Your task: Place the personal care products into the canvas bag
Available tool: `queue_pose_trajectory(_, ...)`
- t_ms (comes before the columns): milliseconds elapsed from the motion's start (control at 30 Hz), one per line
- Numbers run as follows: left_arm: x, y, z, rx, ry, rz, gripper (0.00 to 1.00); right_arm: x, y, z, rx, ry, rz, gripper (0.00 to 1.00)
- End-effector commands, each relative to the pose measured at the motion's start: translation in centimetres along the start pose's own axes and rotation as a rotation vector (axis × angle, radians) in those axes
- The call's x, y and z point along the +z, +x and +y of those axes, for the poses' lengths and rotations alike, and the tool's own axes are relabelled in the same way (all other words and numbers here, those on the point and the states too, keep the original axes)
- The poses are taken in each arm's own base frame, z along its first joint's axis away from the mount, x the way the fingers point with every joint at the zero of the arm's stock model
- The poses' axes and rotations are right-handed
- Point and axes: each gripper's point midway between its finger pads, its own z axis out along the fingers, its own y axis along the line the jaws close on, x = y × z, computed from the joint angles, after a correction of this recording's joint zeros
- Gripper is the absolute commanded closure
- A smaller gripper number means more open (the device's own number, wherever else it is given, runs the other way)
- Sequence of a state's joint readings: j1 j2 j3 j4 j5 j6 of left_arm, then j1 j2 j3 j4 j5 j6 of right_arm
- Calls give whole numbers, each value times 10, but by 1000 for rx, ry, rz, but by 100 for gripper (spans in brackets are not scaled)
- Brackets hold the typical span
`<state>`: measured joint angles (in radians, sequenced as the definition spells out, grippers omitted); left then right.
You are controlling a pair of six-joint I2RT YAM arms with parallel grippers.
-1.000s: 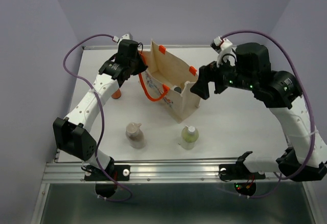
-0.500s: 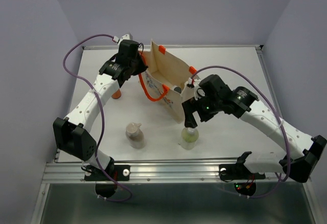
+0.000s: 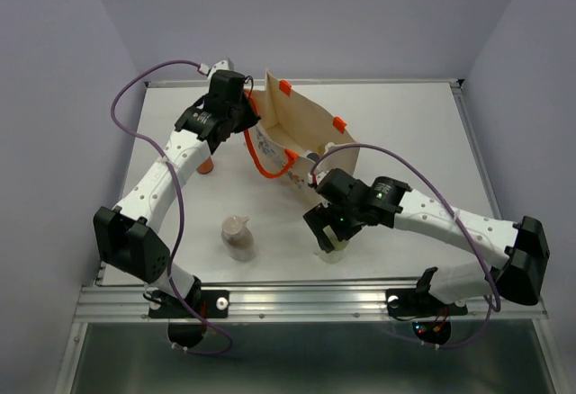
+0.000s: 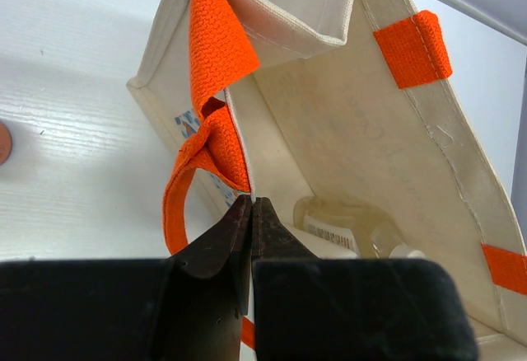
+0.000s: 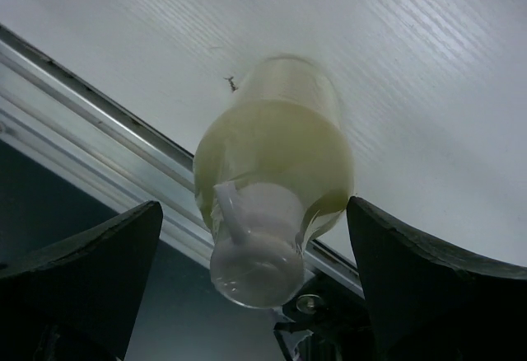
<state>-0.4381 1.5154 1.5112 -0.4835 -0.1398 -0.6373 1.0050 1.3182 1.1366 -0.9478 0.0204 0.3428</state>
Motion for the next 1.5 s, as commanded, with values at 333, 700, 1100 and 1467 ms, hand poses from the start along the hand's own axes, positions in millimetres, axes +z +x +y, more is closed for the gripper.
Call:
queue_pose_trajectory(333, -9, -16, -10, -7, 25, -61, 100, 33, 10, -3, -11, 76, 8, 5)
queue_pose_trajectory(700, -11, -17, -11, -7, 30, -65, 100, 25, -4, -4, 6, 76, -75, 63)
queue_pose_trajectory(1100, -14, -17, -12, -4, 35, -70, 100, -24, -39, -3, 5, 58, -273, 99)
queue_pose_trajectory(1467, -13, -17, -12, -3, 29, -70, 100, -90, -65, 43, -160, -209, -399, 99)
